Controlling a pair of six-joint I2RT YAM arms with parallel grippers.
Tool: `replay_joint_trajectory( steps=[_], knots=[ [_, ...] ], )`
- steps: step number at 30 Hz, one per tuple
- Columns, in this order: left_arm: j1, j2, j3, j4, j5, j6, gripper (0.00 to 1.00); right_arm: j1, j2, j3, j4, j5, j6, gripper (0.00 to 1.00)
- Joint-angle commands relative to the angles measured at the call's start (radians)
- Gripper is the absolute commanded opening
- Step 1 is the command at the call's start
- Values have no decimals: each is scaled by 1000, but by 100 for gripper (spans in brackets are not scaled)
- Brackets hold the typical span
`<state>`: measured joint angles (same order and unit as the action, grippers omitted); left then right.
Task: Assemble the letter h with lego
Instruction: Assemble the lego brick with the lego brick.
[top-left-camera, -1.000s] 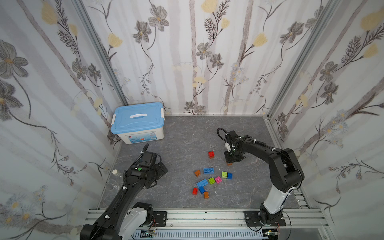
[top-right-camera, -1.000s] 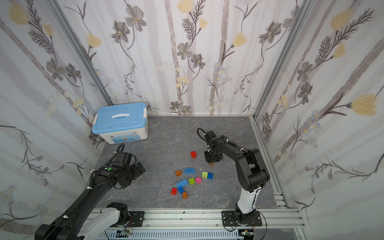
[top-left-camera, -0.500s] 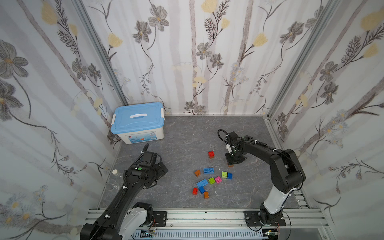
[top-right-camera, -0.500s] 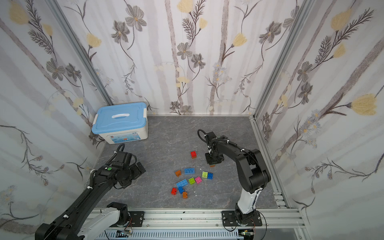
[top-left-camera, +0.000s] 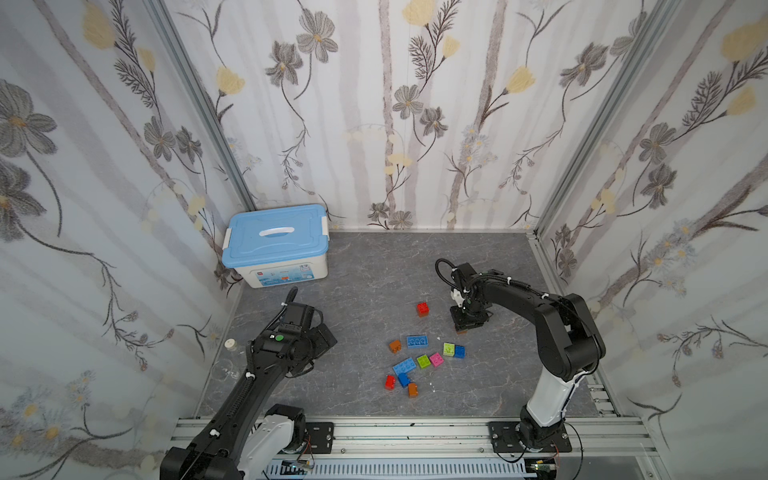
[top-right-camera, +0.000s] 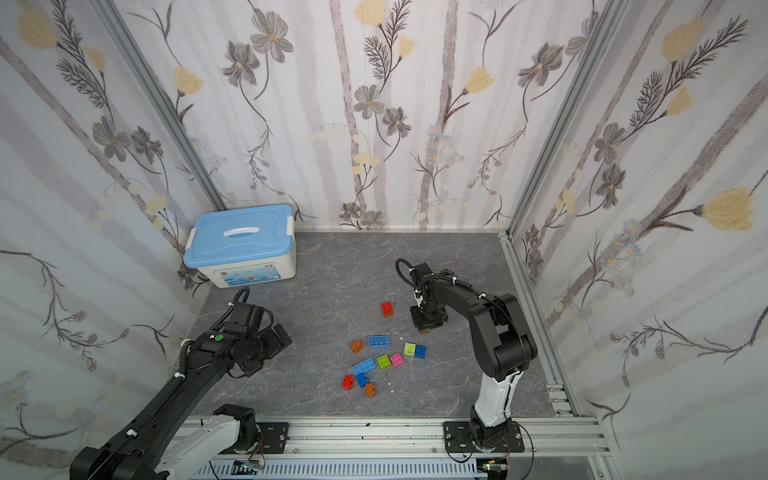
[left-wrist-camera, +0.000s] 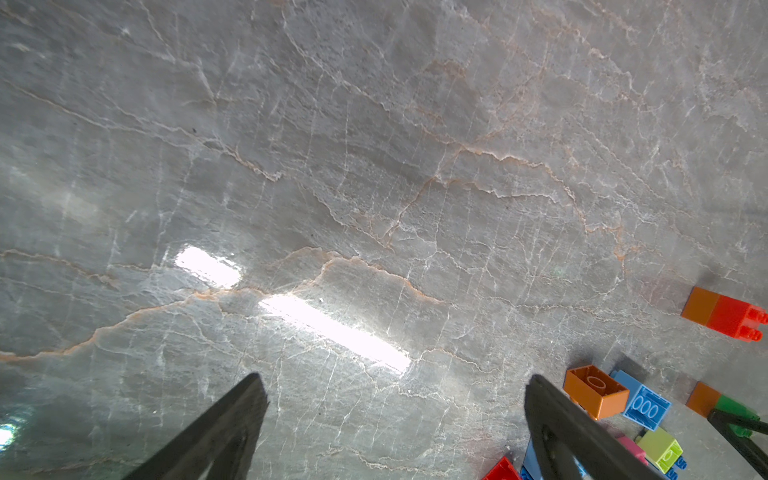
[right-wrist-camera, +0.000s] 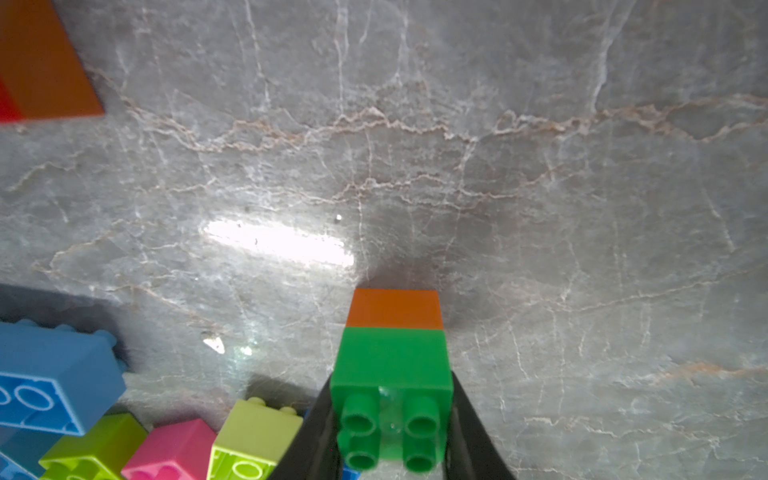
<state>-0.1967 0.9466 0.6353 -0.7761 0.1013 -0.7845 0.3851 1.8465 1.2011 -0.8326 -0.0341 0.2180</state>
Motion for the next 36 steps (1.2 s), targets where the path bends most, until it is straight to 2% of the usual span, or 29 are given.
replay_joint_trajectory(
  steps=[1, 6, 11, 13, 16, 18, 20, 23, 24, 25, 26, 31, 34, 36],
  knots=[
    [0, -4, -4, 9, -4, 4, 100, -5, 48, -18, -25, 61, 7, 29],
    [1, -5, -4, 10, -2, 5, 100, -6, 31, 31, -12, 50, 28, 29],
    [0, -14, -9, 18, 16, 12, 100, -8, 52, 121, -8, 76, 43, 34],
    [0, -21, -17, 43, 73, 39, 100, -8, 58, 145, -4, 74, 42, 38],
    [-18, -31, -11, 101, 219, 78, 100, -9, 33, 142, 14, 76, 44, 43],
    [-63, -47, -7, 130, 216, 85, 100, -8, -5, 123, 31, 79, 45, 50],
    [-121, -54, -4, 162, 190, 85, 100, -8, -52, 100, 41, 84, 47, 63],
    [-224, -30, 13, 219, 150, 77, 99, -9, -139, 70, 43, 94, 47, 67],
    [-264, -12, 21, 241, 132, 81, 98, -8, -176, 57, 48, 99, 48, 75],
    [-302, 7, 36, 257, 114, 88, 98, -8, -217, 40, 56, 106, 50, 96],
    [-335, 27, 53, 270, 99, 99, 97, -8, -258, 25, 65, 121, 55, 99],
    [-490, 215, 176, 299, 31, 222, 91, -8, -478, -61, 124, 249, 73, 99],
    [-548, 347, 259, 291, 1, 307, 89, -8, -598, -129, 187, 321, 71, 99],
    [-572, 427, 311, 270, -29, 349, 87, -9, -669, -169, 219, 294, 51, 99]
  ],
)
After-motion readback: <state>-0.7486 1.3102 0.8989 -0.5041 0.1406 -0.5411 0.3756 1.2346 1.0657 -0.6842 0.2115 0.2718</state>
